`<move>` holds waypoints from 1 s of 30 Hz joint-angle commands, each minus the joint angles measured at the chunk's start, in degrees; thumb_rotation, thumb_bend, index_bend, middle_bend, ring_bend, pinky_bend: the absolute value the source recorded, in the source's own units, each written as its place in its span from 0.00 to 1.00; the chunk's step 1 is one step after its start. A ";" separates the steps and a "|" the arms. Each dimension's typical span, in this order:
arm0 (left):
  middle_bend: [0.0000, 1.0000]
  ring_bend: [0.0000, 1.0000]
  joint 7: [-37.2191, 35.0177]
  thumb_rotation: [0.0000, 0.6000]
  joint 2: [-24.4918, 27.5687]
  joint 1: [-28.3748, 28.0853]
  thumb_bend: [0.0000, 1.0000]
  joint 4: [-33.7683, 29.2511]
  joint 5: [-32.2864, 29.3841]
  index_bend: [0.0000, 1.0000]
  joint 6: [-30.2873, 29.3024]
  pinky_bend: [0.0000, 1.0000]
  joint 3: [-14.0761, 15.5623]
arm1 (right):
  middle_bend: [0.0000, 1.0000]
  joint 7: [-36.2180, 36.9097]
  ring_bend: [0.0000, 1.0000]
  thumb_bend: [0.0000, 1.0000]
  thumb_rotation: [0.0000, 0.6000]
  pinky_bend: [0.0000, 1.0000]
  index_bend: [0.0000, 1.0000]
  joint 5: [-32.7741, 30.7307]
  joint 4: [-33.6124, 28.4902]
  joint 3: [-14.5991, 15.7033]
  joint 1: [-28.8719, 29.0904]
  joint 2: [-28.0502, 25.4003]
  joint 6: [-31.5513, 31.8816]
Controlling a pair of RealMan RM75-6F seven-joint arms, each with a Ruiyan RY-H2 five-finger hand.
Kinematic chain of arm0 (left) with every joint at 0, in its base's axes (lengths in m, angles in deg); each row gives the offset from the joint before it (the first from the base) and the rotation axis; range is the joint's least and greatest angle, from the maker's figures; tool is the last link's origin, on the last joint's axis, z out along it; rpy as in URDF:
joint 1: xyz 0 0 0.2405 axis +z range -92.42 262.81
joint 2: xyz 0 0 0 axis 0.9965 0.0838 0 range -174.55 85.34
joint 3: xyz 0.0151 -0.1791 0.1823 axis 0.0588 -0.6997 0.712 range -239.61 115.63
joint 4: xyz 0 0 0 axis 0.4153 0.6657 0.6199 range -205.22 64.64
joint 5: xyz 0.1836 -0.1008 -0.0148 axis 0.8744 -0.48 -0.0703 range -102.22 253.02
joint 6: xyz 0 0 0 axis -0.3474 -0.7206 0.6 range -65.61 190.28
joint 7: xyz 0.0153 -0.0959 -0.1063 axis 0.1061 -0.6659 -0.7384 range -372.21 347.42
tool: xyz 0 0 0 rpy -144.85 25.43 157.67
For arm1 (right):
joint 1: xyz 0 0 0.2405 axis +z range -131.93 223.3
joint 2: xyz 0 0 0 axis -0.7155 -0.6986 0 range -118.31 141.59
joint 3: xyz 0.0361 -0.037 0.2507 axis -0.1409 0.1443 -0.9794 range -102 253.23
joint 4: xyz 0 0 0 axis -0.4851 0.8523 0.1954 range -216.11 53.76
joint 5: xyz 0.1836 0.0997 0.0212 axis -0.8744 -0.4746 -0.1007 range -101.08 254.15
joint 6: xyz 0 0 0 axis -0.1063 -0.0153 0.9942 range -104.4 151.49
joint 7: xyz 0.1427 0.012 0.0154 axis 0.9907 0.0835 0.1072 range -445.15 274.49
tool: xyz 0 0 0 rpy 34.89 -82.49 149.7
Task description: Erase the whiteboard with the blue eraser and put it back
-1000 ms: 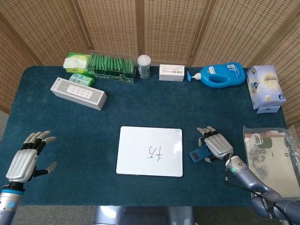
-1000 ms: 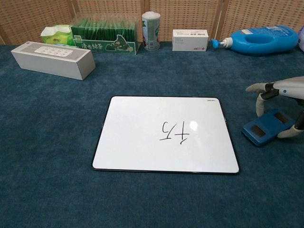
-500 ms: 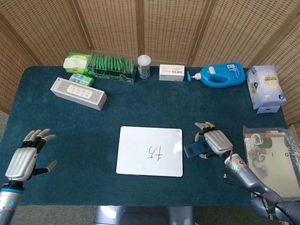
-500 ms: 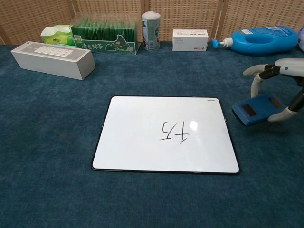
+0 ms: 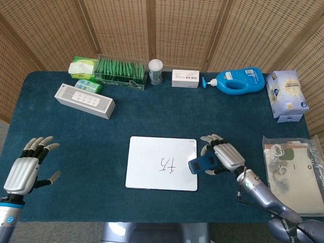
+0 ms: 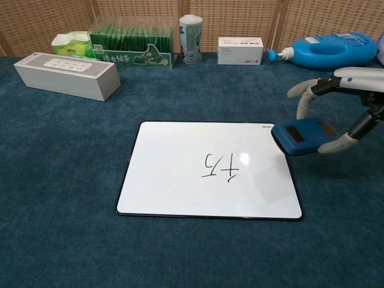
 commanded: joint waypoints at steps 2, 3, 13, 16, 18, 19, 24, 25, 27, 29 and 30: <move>0.13 0.05 0.68 1.00 0.41 0.02 0.32 -0.68 0.34 0.21 -0.33 0.00 -0.03 | 0.13 0.75 0.00 0.17 1.00 0.00 0.75 1.33 -0.49 -0.16 0.78 2.12 0.24; 0.13 0.05 0.86 1.00 0.48 0.05 0.32 -0.85 0.34 0.21 -0.41 0.00 -0.04 | 0.14 0.86 0.00 0.17 1.00 0.00 0.75 1.61 -0.31 -0.19 1.09 3.02 0.15; 0.13 0.05 1.56 1.00 1.35 0.22 0.32 -1.37 -0.14 0.21 -1.10 0.00 -0.48 | 0.15 0.88 0.00 0.19 1.00 0.00 0.77 2.48 1.80 -1.62 4.23 9.93 -0.87; 0.13 0.05 1.56 1.00 1.46 0.16 0.32 -1.41 -0.35 0.21 -0.90 0.00 -0.47 | 0.15 -0.21 0.00 0.19 1.00 0.00 0.77 1.27 3.52 -2.49 5.51 12.52 -1.72; 0.13 0.05 1.55 1.00 1.46 0.14 0.32 -1.42 -0.39 0.21 -0.79 0.00 -0.43 | 0.15 -0.76 0.00 0.19 1.00 0.00 0.77 0.70 4.24 -2.81 6.00 13.62 -2.00; 0.13 0.05 1.55 1.00 1.46 0.11 0.32 -1.44 -0.40 0.21 -0.74 0.00 -0.42 | 0.15 -1.07 0.00 0.19 1.00 0.00 0.77 0.47 4.62 -2.96 6.31 14.23 -2.17; 0.13 0.05 1.56 1.00 1.78 0.17 0.32 -1.64 -0.50 0.21 -0.94 0.00 -0.53 | 0.15 -3.83 0.00 0.19 1.00 0.00 0.77 -0.26 7.40 -3.43 7.73 17.68 -2.32; 0.13 0.05 1.58 1.00 1.86 0.21 0.32 -1.71 -0.46 0.21 -0.99 0.00 -0.51 | 0.15 -4.32 0.00 0.19 1.00 0.00 0.77 -0.34 7.90 -3.49 7.88 18.24 -2.17; 0.13 0.05 1.65 1.00 1.99 0.25 0.32 -1.87 -0.46 0.21 -1.01 0.00 -0.46 | 0.14 -5.02 0.00 0.19 1.00 0.00 0.77 -0.52 8.59 -3.49 8.05 19.09 -1.93; 0.13 0.05 1.75 1.00 2.05 0.26 0.32 -2.03 -0.37 0.21 -1.05 0.00 -0.44 | 0.14 -5.45 0.00 0.19 1.00 0.00 0.77 -0.53 9.06 -3.39 8.24 19.70 -1.85; 0.13 0.05 1.81 1.00 2.05 0.27 0.32 -2.12 -0.35 0.21 -1.04 0.00 -0.41 | 0.13 -5.89 0.00 0.19 1.00 0.00 0.77 -0.43 9.43 -3.33 8.34 20.09 -1.69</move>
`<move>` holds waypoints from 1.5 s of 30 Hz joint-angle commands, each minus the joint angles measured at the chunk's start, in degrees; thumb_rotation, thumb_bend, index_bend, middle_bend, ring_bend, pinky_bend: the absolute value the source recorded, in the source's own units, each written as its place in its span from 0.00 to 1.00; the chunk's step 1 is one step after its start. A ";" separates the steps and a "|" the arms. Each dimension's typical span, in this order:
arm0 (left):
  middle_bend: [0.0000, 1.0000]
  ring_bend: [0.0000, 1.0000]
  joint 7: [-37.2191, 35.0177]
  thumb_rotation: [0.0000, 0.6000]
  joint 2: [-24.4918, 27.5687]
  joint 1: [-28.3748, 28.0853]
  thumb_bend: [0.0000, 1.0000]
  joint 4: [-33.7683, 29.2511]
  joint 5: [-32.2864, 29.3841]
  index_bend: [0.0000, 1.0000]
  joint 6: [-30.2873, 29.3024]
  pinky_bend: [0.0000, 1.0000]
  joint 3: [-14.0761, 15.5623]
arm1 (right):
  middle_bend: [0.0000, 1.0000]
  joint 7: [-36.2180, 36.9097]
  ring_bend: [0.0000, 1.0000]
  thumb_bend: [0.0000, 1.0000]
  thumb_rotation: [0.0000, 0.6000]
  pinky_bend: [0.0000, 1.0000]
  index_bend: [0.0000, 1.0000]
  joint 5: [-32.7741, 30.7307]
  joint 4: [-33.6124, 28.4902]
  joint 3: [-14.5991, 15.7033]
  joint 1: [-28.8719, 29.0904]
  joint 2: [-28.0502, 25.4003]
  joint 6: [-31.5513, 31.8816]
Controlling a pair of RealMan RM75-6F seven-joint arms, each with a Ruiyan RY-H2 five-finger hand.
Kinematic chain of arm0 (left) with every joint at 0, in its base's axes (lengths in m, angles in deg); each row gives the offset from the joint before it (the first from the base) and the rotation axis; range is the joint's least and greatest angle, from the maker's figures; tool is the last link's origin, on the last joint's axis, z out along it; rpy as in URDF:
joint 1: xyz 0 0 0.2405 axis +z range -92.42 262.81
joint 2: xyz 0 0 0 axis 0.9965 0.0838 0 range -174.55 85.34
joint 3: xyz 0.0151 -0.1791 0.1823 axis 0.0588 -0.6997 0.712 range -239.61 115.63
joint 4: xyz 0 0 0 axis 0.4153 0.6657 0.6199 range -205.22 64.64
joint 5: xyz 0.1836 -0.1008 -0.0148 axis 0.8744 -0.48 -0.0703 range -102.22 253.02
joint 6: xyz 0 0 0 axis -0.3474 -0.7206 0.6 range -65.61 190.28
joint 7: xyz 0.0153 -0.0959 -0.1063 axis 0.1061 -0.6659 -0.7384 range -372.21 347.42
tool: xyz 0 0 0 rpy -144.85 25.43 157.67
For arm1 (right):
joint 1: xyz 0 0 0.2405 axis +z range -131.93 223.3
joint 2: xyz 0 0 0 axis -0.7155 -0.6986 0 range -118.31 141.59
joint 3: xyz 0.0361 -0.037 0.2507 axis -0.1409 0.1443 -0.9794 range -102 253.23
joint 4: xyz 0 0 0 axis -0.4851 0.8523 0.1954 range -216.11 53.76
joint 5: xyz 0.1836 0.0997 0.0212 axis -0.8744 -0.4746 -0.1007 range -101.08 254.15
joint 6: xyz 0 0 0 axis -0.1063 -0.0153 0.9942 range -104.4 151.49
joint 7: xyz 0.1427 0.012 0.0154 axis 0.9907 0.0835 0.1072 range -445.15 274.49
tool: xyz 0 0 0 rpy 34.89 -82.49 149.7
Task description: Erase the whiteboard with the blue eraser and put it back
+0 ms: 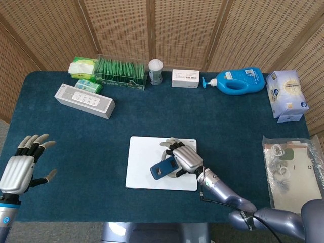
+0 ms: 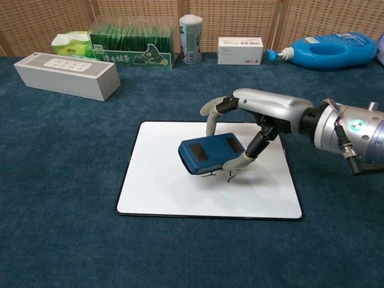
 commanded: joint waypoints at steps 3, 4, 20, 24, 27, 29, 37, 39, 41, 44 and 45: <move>0.13 0.05 0.26 1.00 0.05 -0.01 0.32 -0.37 0.11 0.21 0.02 0.00 0.07 | 0.13 -2.08 0.00 0.19 1.00 0.00 0.76 0.13 1.76 0.26 0.67 2.22 0.51; 0.13 0.05 0.35 1.00 0.08 0.00 0.32 -0.51 0.13 0.21 -0.01 0.00 0.06 | 0.12 -2.64 0.00 0.19 1.00 0.00 0.76 0.27 2.40 0.36 0.84 2.94 0.67; 0.12 0.05 0.17 1.00 1.22 0.68 0.32 -1.41 0.05 0.20 -0.70 0.00 0.29 | 0.12 -1.81 0.00 0.19 1.00 0.00 0.76 3.34 10.31 2.26 2.59 7.75 0.67; 0.12 0.05 0.16 1.00 1.23 0.62 0.32 -1.48 0.03 0.20 -0.53 0.00 0.31 | 0.12 -1.74 0.00 0.18 1.00 0.00 0.76 3.59 10.67 2.75 2.82 7.48 0.12; 0.12 0.05 0.17 1.00 1.25 0.53 0.32 -1.54 0.04 0.20 -0.41 0.00 0.28 | 0.12 -2.07 0.00 0.18 1.00 0.00 0.76 3.66 10.89 3.19 2.83 7.36 -0.17; 0.12 0.05 0.18 1.00 1.27 0.48 0.32 -1.62 0.06 0.20 -0.39 0.00 0.22 | 0.12 -2.20 0.00 0.18 1.00 0.00 0.76 3.62 11.03 3.41 2.74 7.35 -0.23; 0.12 0.05 0.62 1.00 1.26 0.35 0.32 -2.09 0.57 0.20 -0.48 0.00 0.16 | 0.12 -2.61 0.00 0.17 1.00 0.00 0.76 2.85 11.20 3.91 2.07 6.00 -0.30; 0.12 0.05 0.81 1.00 1.20 0.30 0.32 -2.15 0.57 0.20 -0.42 0.00 0.15 | 0.12 -2.64 0.00 0.16 1.00 0.00 0.76 2.64 11.21 4.01 1.84 5.54 -0.27; 0.12 0.05 0.99 1.00 1.15 0.21 0.32 -2.28 0.59 0.20 -0.35 0.00 0.10 | 0.12 -2.59 0.00 0.16 1.00 0.00 0.76 2.38 11.12 4.11 1.50 4.91 -0.13; 0.12 0.05 1.29 1.00 1.09 0.01 0.32 -2.46 0.60 0.20 -0.12 0.00 0.04 | 0.12 -2.72 0.00 0.16 1.00 0.00 0.76 2.05 10.80 4.09 1.02 4.00 0.29; 0.12 0.05 1.39 1.00 1.05 -0.09 0.32 -2.56 0.61 0.20 -0.01 0.00 0.01 | 0.12 -2.76 0.00 0.16 1.00 0.00 0.76 1.90 10.59 4.01 0.88 3.66 0.44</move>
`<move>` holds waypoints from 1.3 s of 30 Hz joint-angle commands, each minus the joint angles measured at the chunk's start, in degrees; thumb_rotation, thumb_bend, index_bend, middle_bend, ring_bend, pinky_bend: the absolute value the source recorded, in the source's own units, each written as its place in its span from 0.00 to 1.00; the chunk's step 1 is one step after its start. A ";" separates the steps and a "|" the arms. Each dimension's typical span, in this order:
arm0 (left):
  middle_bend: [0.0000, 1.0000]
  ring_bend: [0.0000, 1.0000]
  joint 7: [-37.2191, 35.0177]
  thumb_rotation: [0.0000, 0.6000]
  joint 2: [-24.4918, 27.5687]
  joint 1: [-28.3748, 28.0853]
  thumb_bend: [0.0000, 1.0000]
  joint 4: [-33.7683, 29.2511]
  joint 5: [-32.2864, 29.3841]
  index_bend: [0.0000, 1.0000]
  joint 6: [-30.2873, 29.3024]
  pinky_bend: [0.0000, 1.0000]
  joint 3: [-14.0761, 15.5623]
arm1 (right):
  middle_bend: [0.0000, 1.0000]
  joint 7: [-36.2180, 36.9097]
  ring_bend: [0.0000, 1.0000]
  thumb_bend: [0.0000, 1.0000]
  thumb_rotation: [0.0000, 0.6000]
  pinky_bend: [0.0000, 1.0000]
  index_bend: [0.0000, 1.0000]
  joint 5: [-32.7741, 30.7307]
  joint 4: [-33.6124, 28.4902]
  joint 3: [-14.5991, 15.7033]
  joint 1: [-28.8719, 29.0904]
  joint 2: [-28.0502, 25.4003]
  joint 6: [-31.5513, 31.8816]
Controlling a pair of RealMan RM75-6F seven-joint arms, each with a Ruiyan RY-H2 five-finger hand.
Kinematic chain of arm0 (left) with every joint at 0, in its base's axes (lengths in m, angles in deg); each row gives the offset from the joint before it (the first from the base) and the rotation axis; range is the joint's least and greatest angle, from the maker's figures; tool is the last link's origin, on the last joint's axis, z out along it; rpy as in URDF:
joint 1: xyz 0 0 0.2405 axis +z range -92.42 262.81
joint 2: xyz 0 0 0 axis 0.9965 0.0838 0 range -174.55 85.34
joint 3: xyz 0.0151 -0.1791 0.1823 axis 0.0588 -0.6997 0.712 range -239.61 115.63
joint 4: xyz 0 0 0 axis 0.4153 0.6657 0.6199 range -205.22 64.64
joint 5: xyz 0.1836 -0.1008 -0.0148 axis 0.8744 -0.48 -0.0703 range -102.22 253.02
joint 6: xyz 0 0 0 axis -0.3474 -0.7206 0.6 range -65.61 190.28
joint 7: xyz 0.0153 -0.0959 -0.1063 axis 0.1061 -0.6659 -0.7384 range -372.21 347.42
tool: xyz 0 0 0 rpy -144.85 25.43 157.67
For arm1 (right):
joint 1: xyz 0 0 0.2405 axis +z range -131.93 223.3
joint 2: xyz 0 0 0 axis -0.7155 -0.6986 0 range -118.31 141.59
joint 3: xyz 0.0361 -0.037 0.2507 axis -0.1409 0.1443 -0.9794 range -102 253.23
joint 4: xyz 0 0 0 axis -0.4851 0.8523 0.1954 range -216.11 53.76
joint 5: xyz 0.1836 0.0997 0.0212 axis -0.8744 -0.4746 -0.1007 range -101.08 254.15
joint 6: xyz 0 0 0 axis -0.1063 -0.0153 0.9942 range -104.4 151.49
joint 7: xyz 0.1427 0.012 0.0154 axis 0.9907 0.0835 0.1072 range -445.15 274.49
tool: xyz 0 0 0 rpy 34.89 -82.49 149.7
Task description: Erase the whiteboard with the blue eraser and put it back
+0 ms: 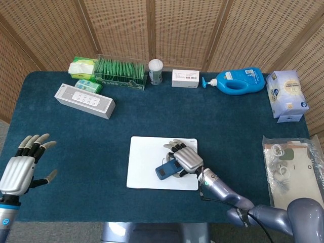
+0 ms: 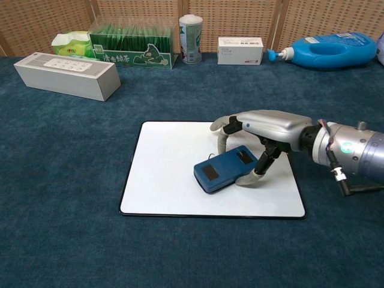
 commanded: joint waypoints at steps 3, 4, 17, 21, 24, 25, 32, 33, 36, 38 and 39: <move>0.12 0.05 0.32 1.00 -0.19 -0.39 0.32 -0.24 0.03 0.20 0.41 0.00 -0.15 | 0.12 -0.62 0.00 0.16 1.00 0.00 0.76 -0.57 -0.98 -0.44 -0.42 -1.35 0.63; 0.12 0.05 0.32 1.00 -0.27 -0.50 0.32 -0.25 0.10 0.20 0.54 0.00 -0.15 | 0.12 -0.72 0.00 0.16 1.00 0.00 0.76 -0.53 -1.59 -0.93 -0.12 -1.52 0.72; 0.12 0.05 -1.54 1.00 0.76 0.86 0.32 0.62 0.16 0.20 -0.89 0.00 0.43 | 0.12 -2.18 0.00 0.16 1.00 0.00 0.76 -2.84 0.71 -2.69 3.10 2.84 -3.29; 0.12 0.05 -1.73 1.00 0.79 0.96 0.32 0.74 0.41 0.20 -1.02 0.00 0.49 | 0.12 -1.94 0.00 0.16 1.00 0.00 0.76 -3.48 1.82 -2.77 3.10 3.25 -3.61; 0.11 0.05 -1.69 1.00 0.81 0.88 0.32 0.64 0.63 0.20 -1.10 0.00 0.36 | 0.12 -2.02 0.00 0.16 1.00 0.00 0.76 -3.87 1.83 -2.63 2.47 2.40 -3.12; 0.11 0.05 -1.63 1.00 0.79 0.82 0.32 0.59 0.71 0.20 -1.04 0.00 0.34 | 0.12 -2.06 0.00 0.16 1.00 0.00 0.76 -3.97 1.70 -2.57 2.27 2.11 -2.95; 0.11 0.05 -0.89 1.00 0.28 0.15 0.32 0.14 1.26 0.20 -0.45 0.00 0.12 | 0.12 -2.63 0.00 0.16 1.00 0.00 0.76 -4.55 0.06 -1.81 0.32 -0.59 -1.36; 0.11 0.05 -0.79 1.00 0.21 0.07 0.32 0.13 1.27 0.20 -0.38 0.00 0.08 | 0.12 -2.82 0.00 0.16 1.00 0.00 0.76 -4.63 -0.16 -1.71 0.05 -1.02 -1.15; 0.11 0.05 -0.64 1.00 -0.02 -0.19 0.32 0.13 1.24 0.20 -0.03 0.00 0.02 | 0.12 -3.25 0.00 0.16 1.00 0.00 0.76 -5.17 -1.18 -1.48 -0.96 -2.63 -0.42; 0.11 0.05 -0.64 1.00 -0.14 -0.33 0.32 0.25 1.19 0.20 0.19 0.00 0.00 | 0.12 -3.39 0.00 0.16 1.00 0.00 0.76 -5.45 -1.81 -1.53 -1.46 -3.48 0.08; 0.11 0.05 -0.69 1.00 -0.22 -0.39 0.32 0.34 1.18 0.20 0.26 0.00 -0.01 | 0.12 -3.50 0.00 0.16 1.00 0.00 0.76 -5.55 -2.22 -1.64 -1.59 -3.88 0.25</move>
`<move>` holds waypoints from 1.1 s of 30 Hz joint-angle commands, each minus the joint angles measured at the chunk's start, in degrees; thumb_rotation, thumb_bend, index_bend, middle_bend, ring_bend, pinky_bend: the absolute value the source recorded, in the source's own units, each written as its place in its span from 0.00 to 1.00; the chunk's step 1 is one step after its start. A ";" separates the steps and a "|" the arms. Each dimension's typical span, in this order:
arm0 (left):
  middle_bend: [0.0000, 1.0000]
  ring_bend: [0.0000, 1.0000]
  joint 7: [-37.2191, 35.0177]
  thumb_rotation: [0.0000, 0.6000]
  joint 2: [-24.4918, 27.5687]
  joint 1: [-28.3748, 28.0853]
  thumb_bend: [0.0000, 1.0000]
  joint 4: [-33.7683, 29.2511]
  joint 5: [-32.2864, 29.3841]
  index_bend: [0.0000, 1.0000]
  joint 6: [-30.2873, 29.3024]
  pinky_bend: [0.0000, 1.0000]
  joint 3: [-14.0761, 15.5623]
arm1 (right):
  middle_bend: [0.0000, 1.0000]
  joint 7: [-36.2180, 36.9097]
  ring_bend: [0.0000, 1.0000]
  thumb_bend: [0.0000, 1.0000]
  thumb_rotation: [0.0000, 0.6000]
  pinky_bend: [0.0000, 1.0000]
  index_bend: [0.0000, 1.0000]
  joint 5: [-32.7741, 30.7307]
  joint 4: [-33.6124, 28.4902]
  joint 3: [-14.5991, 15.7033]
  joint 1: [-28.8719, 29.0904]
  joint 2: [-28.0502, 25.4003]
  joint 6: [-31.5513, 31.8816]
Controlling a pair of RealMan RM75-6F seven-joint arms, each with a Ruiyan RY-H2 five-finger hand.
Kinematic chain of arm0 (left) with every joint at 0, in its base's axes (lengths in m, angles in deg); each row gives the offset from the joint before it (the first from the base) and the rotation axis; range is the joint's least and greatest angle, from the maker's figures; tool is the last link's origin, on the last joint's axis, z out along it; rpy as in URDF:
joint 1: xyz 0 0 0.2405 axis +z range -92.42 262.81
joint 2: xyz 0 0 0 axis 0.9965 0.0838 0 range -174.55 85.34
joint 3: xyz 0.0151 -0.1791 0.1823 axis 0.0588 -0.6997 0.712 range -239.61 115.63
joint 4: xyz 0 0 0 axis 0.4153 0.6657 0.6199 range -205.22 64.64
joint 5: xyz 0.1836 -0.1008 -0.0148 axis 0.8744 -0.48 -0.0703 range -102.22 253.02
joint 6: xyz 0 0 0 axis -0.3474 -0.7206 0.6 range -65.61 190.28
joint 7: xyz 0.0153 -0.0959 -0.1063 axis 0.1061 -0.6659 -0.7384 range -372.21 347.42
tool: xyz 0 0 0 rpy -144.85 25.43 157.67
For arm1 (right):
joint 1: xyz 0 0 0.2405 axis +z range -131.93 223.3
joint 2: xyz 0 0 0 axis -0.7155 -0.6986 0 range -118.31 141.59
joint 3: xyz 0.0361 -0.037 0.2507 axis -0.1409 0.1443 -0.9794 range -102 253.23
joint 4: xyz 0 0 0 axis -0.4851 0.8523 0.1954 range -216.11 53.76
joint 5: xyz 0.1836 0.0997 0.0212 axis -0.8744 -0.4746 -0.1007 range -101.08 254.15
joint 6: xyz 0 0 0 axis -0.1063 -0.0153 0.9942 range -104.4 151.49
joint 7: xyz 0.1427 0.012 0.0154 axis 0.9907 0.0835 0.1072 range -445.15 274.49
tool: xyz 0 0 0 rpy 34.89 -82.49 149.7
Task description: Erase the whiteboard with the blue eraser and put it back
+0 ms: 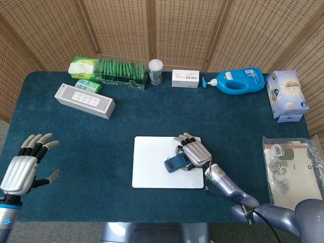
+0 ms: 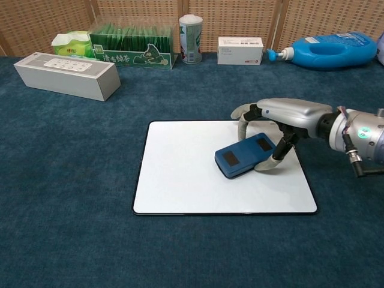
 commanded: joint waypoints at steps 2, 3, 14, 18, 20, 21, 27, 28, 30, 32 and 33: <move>0.11 0.05 -0.21 1.00 -0.19 -0.14 0.32 0.24 -0.03 0.20 0.16 0.00 -0.03 | 0.12 -0.57 0.00 0.16 1.00 0.00 0.76 -0.36 -1.24 -0.32 -0.40 -1.10 0.59; 0.11 0.05 -0.30 1.00 -0.22 -0.15 0.32 0.32 -0.03 0.20 0.17 0.00 -0.03 | 0.12 -0.61 0.00 0.16 1.00 0.00 0.76 -0.43 -1.49 -0.51 -0.26 -1.12 0.49; 0.11 0.05 -1.61 1.00 0.64 0.84 0.32 1.12 -0.57 0.20 -0.74 0.00 0.35 | 0.12 -1.84 0.00 0.16 1.00 0.00 0.76 -1.68 0.36 -2.49 3.64 3.30 -3.51; 0.11 0.05 -1.84 1.00 0.81 1.00 0.32 1.15 -0.53 0.20 -0.84 0.00 0.45 | 0.12 -1.99 0.00 0.16 1.00 0.00 0.76 -2.16 1.82 -2.71 4.35 4.74 -4.32; 0.11 0.05 -1.88 1.00 0.87 1.08 0.32 1.13 -0.39 0.20 -1.03 0.00 0.43 | 0.12 -2.00 0.00 0.16 1.00 0.00 0.76 -2.48 2.57 -2.87 4.66 5.32 -4.68; 0.11 0.05 -1.90 1.00 0.96 1.17 0.32 1.09 -0.32 0.20 -1.19 0.00 0.45 | 0.12 -1.96 0.00 0.16 1.00 0.00 0.76 -2.69 2.95 -2.94 4.72 5.47 -4.80; 0.11 0.05 -1.74 1.00 1.02 1.19 0.32 0.88 0.01 0.20 -1.32 0.00 0.43 | 0.12 -2.04 0.00 0.16 1.00 0.00 0.76 -3.53 3.42 -2.74 3.98 4.65 -4.42; 0.11 0.05 -1.70 1.00 0.99 1.16 0.32 0.86 0.03 0.20 -1.27 0.00 0.43 | 0.12 -2.06 0.00 0.16 1.00 0.00 0.76 -3.55 3.31 -2.69 3.86 4.49 -4.33; 0.11 0.05 -1.55 1.00 0.86 0.98 0.32 0.73 0.17 0.20 -1.07 0.00 0.38 | 0.12 -2.17 0.00 0.16 1.00 0.00 0.76 -3.76 2.98 -2.54 3.42 3.85 -3.99; 0.10 0.05 -1.40 1.00 0.71 0.81 0.32 0.65 0.34 0.20 -0.94 0.00 0.31 | 0.12 -2.39 0.00 0.16 1.00 0.00 0.76 -3.93 2.60 -2.33 2.88 3.03 -3.53; 0.10 0.05 -1.34 1.00 0.65 0.73 0.32 0.61 0.39 0.20 -0.88 0.00 0.27 | 0.12 -2.52 0.00 0.16 1.00 0.00 0.76 -4.04 2.40 -2.23 2.56 2.55 -3.26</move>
